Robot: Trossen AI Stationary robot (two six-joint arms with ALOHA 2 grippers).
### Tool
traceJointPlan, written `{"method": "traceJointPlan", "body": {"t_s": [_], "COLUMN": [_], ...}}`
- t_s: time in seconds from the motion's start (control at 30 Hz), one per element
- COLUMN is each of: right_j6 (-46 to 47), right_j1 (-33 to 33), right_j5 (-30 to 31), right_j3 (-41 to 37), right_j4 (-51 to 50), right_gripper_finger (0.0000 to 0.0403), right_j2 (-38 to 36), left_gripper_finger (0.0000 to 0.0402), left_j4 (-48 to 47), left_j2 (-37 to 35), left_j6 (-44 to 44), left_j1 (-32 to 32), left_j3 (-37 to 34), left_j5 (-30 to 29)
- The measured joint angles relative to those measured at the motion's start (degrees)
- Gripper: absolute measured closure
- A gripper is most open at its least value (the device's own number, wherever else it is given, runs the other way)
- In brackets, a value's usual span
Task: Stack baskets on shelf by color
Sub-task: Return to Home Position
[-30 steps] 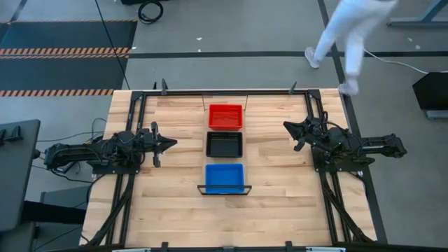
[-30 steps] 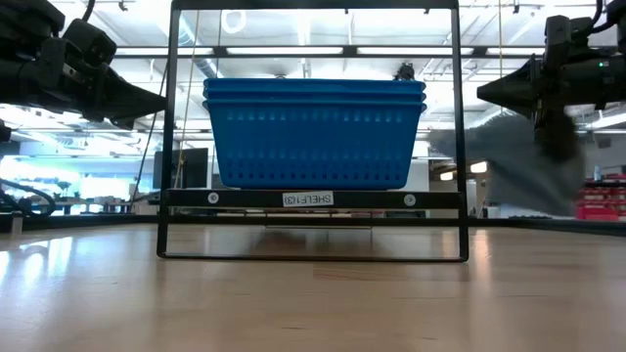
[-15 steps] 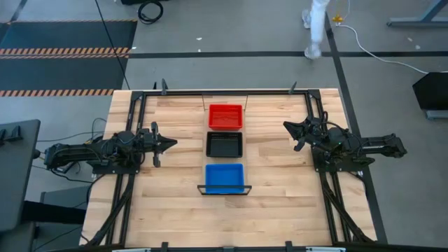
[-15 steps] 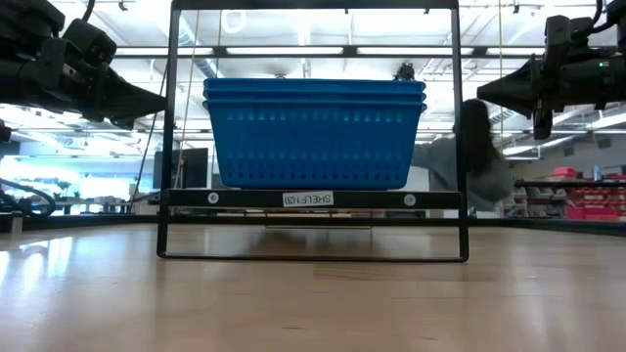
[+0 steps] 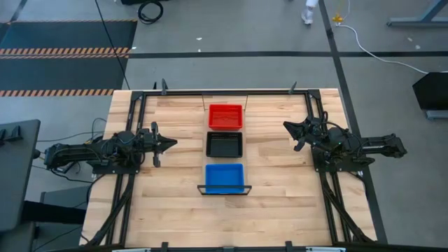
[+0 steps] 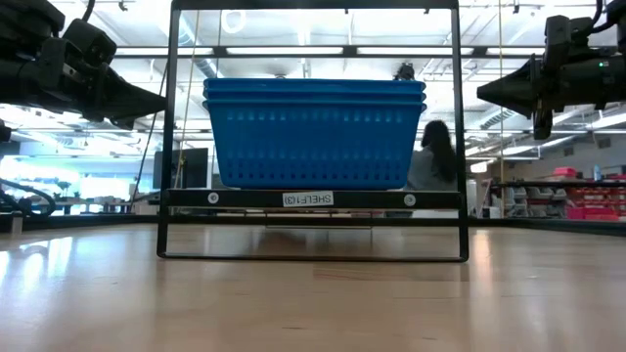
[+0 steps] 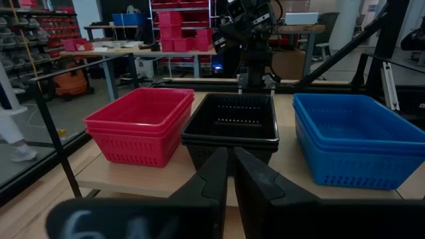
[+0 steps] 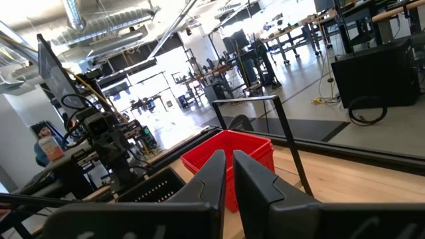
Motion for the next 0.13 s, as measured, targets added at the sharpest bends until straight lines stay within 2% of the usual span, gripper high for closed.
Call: {"method": "traceJointPlan", "body": {"t_s": [0.13], "right_j6": [0.00], "right_j1": [0.00], "right_j5": [0.01], "right_j3": [0.01], "right_j4": [0.00], "right_gripper_finger": [0.0368], "right_j2": [0.00], "left_gripper_finger": [0.0373], "left_j4": [0.00], "left_j2": [0.00], "left_j6": [-0.01], "left_j1": [0.02], "left_j3": [-0.01], "left_j5": [0.00]}}
